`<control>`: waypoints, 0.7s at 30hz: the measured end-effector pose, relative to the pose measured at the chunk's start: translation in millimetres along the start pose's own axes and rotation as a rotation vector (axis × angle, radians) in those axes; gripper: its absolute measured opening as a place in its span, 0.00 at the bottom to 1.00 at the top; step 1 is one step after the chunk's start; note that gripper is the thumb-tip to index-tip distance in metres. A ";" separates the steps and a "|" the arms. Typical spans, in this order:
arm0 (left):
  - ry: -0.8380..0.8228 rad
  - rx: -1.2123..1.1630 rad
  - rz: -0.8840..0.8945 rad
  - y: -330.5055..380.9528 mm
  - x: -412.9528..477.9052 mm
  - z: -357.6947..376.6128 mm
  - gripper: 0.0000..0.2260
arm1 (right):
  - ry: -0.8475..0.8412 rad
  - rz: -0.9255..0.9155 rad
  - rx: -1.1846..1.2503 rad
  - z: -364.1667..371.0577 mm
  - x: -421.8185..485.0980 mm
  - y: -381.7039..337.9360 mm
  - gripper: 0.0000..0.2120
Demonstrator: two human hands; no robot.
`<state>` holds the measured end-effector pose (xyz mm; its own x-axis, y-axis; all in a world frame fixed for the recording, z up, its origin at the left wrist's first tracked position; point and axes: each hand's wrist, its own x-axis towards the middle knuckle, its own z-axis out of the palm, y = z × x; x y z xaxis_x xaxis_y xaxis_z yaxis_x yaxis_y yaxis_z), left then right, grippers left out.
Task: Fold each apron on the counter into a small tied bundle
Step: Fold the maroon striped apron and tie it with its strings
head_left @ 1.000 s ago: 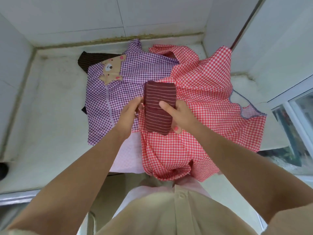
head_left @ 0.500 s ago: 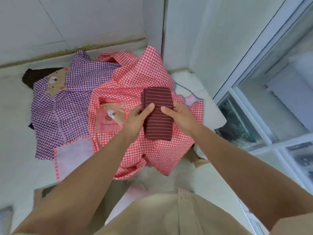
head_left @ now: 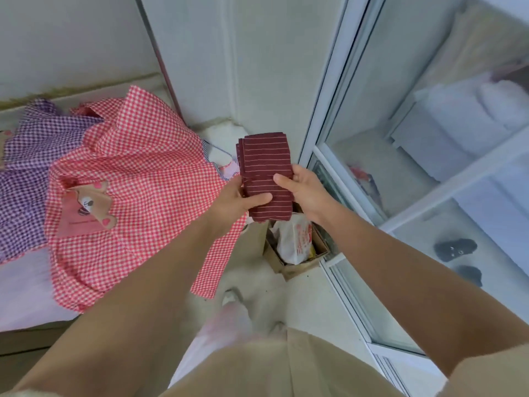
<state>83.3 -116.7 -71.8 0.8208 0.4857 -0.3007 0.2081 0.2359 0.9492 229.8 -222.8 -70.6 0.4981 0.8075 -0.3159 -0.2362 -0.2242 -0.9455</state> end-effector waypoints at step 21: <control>0.182 0.469 0.050 102.6 130.8 28.5 0.31 | 0.430 -0.369 -0.169 -38.8 101.5 -82.1 0.14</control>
<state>227.2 -52.9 -11.0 0.7386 0.6352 -0.2259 0.4221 -0.1745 0.8896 332.1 -143.6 -28.1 0.8238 0.5630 0.0655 0.1352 -0.0828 -0.9874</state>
